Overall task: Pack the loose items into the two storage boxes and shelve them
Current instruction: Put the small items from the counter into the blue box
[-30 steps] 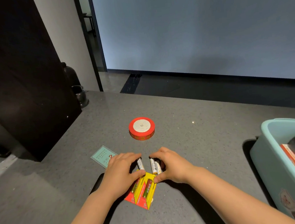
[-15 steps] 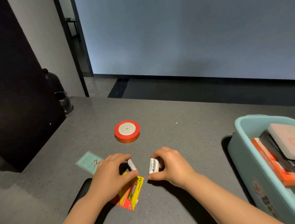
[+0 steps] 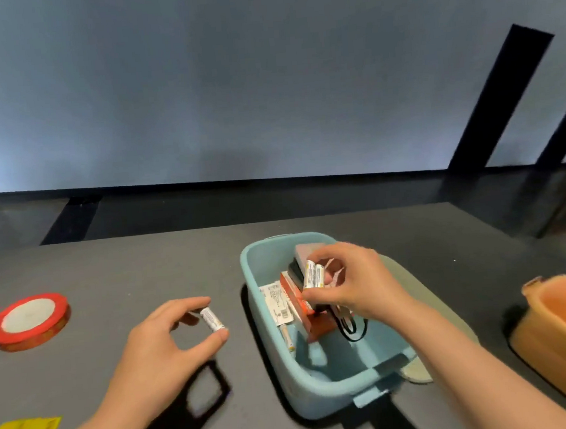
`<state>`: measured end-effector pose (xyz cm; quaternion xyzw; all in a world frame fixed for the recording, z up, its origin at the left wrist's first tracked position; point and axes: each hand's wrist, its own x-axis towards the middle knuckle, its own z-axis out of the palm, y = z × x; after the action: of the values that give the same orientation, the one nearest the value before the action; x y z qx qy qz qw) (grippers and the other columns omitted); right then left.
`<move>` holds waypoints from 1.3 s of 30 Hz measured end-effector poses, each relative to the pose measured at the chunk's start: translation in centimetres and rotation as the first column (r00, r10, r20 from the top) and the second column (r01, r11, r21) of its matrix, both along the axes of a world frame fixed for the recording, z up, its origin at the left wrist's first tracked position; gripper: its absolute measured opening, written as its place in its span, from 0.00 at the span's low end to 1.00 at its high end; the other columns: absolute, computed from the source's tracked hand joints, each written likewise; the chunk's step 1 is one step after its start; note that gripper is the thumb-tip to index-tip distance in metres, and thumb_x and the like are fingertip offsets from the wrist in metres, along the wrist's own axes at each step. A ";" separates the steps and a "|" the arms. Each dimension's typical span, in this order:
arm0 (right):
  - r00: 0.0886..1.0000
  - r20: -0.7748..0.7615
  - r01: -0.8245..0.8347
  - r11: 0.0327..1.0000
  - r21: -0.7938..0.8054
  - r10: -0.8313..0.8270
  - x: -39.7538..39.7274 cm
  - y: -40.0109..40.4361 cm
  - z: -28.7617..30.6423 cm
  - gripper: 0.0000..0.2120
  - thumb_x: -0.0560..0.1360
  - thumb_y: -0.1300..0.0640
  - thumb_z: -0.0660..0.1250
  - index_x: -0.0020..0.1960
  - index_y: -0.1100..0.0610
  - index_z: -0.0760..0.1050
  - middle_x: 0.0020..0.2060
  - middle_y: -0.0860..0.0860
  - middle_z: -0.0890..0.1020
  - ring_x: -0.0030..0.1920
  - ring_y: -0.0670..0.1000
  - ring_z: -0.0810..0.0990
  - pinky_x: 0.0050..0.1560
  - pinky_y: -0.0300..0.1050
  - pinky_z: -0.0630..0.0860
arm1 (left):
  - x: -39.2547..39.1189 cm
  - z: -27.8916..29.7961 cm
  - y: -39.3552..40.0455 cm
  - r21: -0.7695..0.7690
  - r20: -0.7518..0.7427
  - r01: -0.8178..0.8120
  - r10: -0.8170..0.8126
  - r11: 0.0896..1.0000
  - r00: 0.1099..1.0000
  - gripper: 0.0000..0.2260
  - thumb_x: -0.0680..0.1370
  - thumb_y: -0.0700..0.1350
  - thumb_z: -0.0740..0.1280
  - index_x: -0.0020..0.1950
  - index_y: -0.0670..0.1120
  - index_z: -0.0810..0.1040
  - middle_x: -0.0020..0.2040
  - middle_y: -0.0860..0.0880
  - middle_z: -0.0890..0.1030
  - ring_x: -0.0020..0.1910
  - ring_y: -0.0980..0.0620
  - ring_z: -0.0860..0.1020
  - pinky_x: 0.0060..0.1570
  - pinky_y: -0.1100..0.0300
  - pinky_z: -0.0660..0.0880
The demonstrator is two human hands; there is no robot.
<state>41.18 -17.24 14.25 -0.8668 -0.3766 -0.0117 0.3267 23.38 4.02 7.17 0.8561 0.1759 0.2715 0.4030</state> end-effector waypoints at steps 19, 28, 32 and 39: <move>0.877 0.199 -0.110 0.587 -0.802 0.436 9.3 12.2 -8.4 0.20 0.66 0.41 0.74 0.50 0.52 0.81 0.49 0.50 0.82 0.55 0.54 0.72 0.51 0.48 0.61 | 5.6 -1.1 -0.7 -0.016 -0.028 -0.160 0.159 0.987 0.987 0.17 0.63 0.52 0.78 0.50 0.60 0.80 0.44 0.63 0.79 0.49 0.63 0.76 0.48 0.75 0.67; 0.889 0.243 -0.125 0.717 -0.686 0.388 9.1 10.5 -7.5 0.29 0.68 0.42 0.74 0.65 0.51 0.70 0.57 0.50 0.79 0.58 0.54 0.72 0.54 0.49 0.64 | 6.7 -1.1 -1.6 0.014 -0.063 -0.092 0.093 0.996 0.994 0.18 0.64 0.57 0.77 0.51 0.62 0.78 0.47 0.65 0.79 0.49 0.64 0.76 0.48 0.70 0.69; 0.946 0.228 -0.127 0.910 -0.395 0.231 8.3 6.7 -5.4 0.27 0.67 0.44 0.73 0.65 0.45 0.72 0.59 0.44 0.79 0.61 0.49 0.72 0.58 0.46 0.63 | 9.3 0.5 -1.8 0.136 -0.095 0.003 0.010 0.991 0.995 0.20 0.65 0.60 0.74 0.55 0.63 0.77 0.49 0.67 0.77 0.51 0.66 0.74 0.50 0.74 0.66; 0.986 0.169 0.026 0.997 -0.070 -0.013 6.8 1.8 -5.4 0.17 0.68 0.49 0.71 0.57 0.42 0.76 0.50 0.37 0.79 0.53 0.42 0.75 0.51 0.34 0.59 | 17.4 0.3 -2.2 0.467 -0.391 0.265 -0.072 0.844 0.918 0.24 0.69 0.62 0.68 0.62 0.55 0.77 0.57 0.57 0.79 0.59 0.54 0.73 0.62 0.61 0.63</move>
<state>48.00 -15.40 8.82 -0.8775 -0.3946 -0.0745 0.2622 40.79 1.84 7.51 0.9790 0.0909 0.1106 0.1454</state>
